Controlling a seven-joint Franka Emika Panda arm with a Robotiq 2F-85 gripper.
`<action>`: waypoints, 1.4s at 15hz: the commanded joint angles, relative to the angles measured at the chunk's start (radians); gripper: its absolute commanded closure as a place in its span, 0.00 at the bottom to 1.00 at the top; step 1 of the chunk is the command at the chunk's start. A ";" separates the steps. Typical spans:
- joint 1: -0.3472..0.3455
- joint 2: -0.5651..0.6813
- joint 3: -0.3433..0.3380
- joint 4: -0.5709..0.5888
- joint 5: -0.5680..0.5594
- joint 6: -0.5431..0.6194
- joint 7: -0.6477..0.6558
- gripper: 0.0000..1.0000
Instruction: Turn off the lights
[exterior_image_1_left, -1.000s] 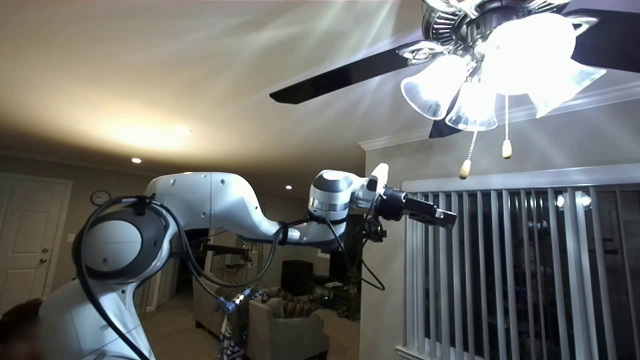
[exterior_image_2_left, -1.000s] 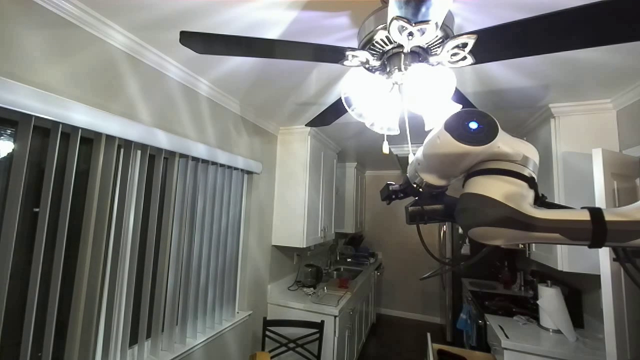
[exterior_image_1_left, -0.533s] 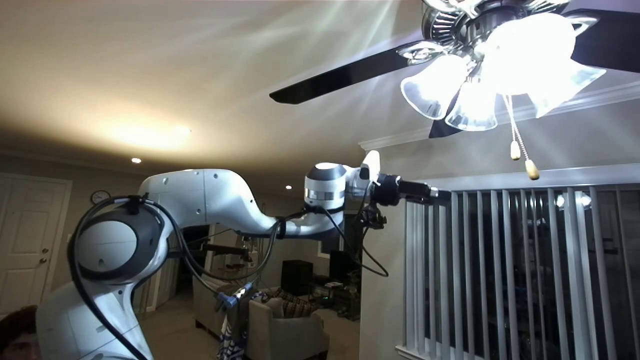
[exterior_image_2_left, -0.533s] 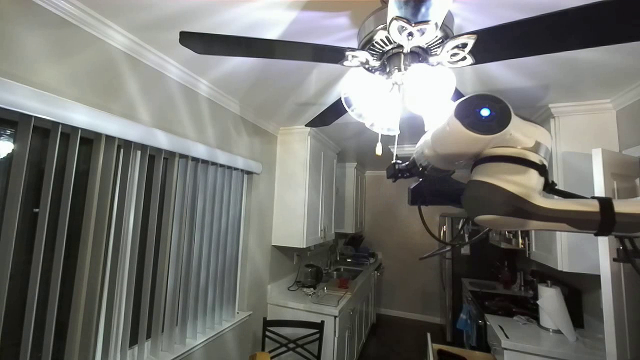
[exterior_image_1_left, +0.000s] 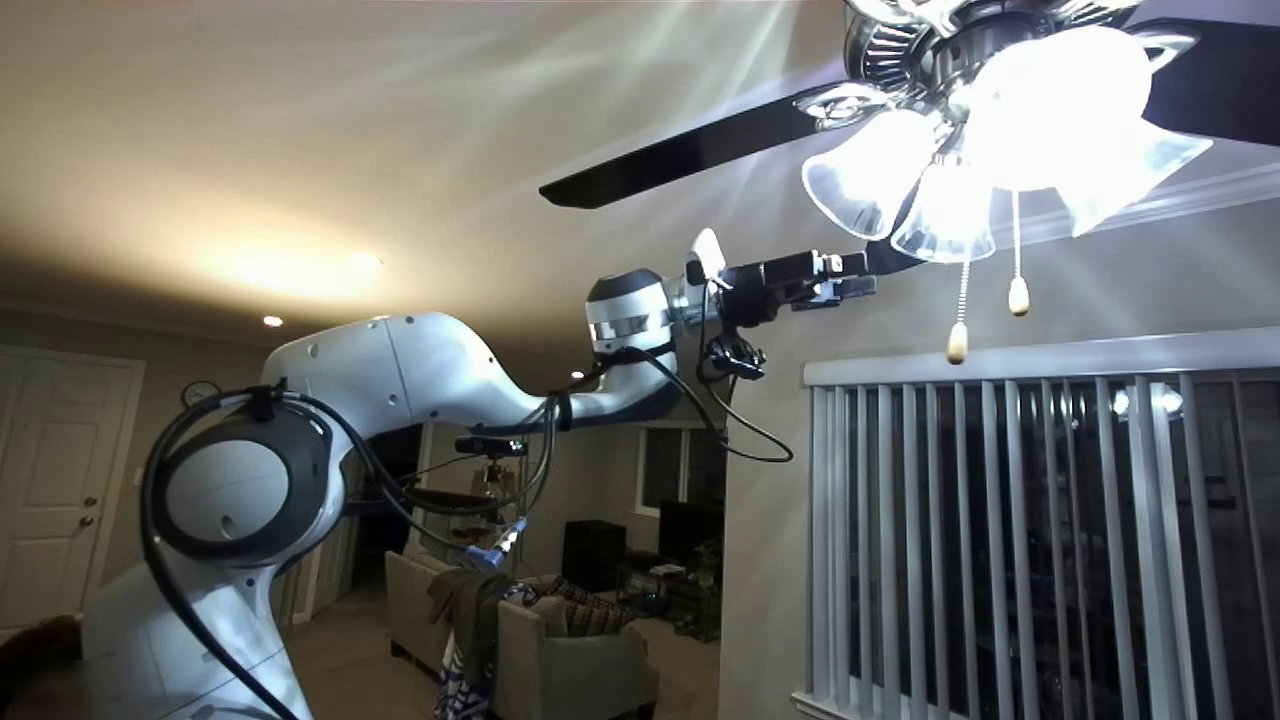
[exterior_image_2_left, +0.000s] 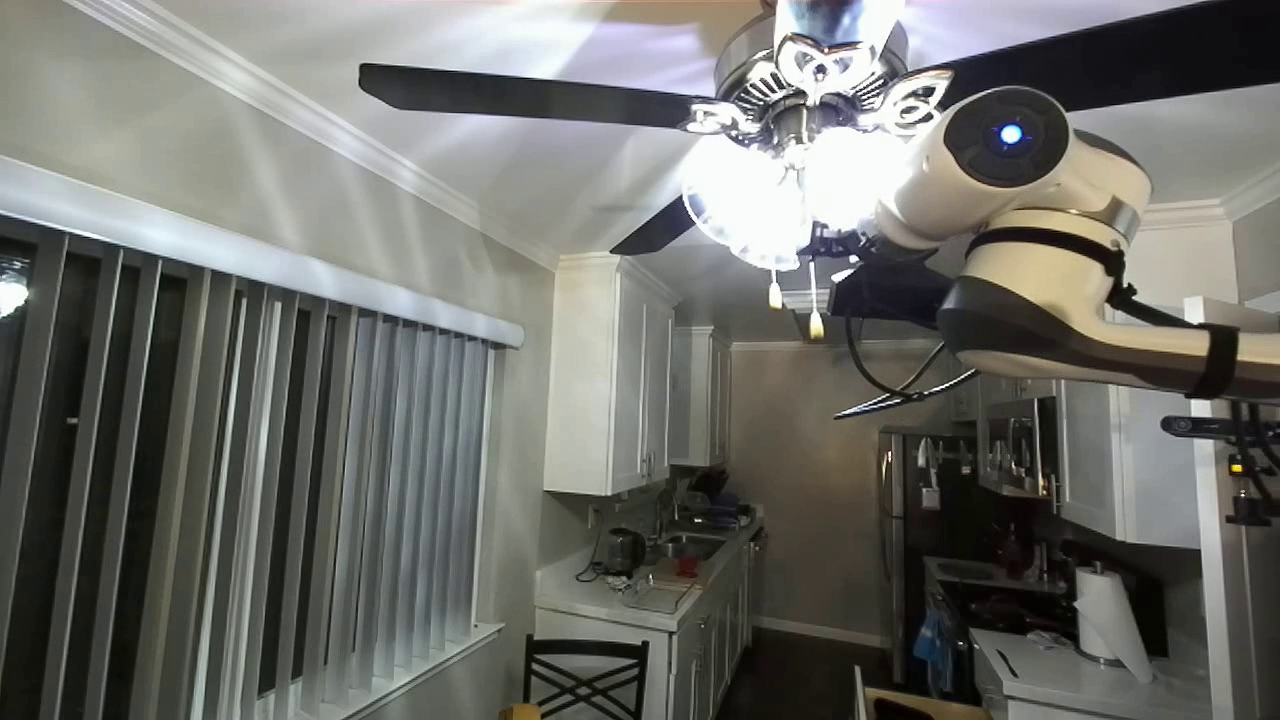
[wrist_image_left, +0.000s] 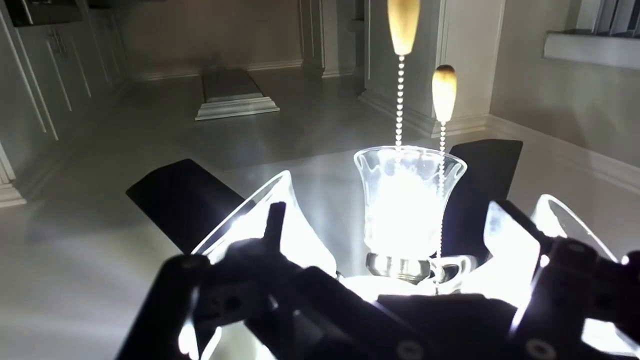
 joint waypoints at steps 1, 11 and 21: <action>0.032 0.088 -0.006 0.094 -0.022 -0.049 -0.030 0.00; 0.093 0.242 -0.059 0.196 0.023 -0.174 -0.088 0.00; 0.112 0.271 -0.118 0.208 0.082 -0.187 -0.117 0.00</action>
